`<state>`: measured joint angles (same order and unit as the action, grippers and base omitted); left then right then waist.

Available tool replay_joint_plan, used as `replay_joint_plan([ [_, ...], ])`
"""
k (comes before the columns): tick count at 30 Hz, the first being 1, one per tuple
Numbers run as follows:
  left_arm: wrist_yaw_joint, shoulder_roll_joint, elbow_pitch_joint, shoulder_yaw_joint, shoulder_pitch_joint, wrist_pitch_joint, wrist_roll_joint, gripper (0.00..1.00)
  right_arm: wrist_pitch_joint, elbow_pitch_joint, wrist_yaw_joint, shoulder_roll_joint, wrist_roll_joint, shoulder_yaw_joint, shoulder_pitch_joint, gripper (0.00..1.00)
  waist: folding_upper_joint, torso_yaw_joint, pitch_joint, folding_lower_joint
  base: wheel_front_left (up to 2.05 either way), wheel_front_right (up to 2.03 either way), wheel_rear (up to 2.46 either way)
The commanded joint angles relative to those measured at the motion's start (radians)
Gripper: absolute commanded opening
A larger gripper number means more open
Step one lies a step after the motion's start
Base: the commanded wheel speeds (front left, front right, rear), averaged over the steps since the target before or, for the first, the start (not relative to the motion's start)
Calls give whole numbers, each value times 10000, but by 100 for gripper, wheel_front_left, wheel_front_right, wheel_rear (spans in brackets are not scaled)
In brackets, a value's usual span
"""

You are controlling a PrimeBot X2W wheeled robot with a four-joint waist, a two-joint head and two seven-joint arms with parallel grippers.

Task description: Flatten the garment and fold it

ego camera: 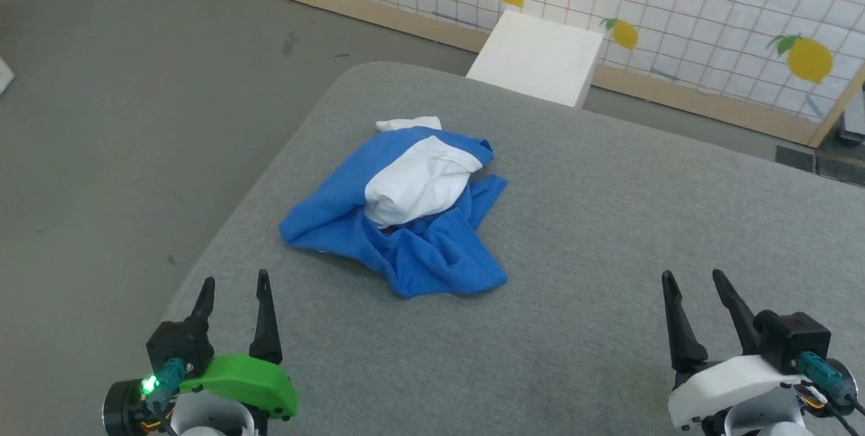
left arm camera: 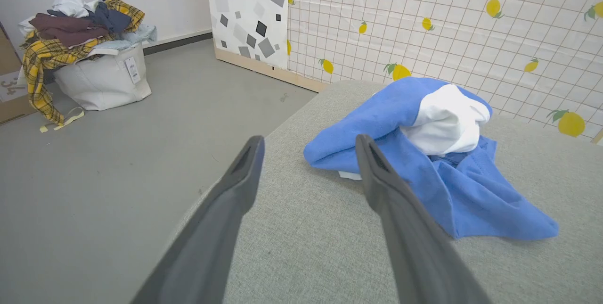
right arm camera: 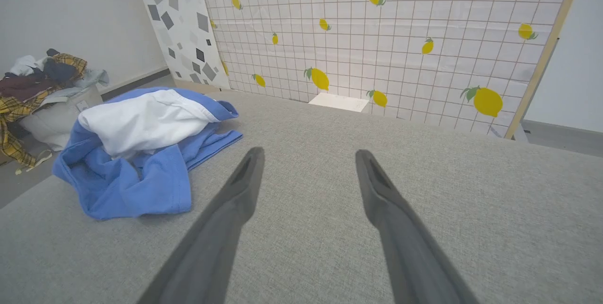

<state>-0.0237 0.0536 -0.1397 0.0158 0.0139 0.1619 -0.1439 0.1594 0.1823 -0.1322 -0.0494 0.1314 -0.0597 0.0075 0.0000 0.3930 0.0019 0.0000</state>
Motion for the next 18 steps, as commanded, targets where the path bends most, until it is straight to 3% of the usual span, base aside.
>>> replay_joint_plan([
  [1, -40, -21, -76, 11, -129, 133, -41, 100, 125, 82, 10, -6, 99, -41, 161, 100, 0, 111, -3, 0, 0, 0, 0],
  [11, 108, -24, -202, -158, 240, 338, -321, 100, 338, 360, 11, -7, 166, -115, 155, 100, 0, 392, 115, 0, 0, 0, 0],
  [18, 682, -25, -1322, -530, 2438, 144, -1073, 100, 499, 522, 12, -7, -68, -254, 30, 100, 0, 56, 460, 0, 0, 0, 0],
])
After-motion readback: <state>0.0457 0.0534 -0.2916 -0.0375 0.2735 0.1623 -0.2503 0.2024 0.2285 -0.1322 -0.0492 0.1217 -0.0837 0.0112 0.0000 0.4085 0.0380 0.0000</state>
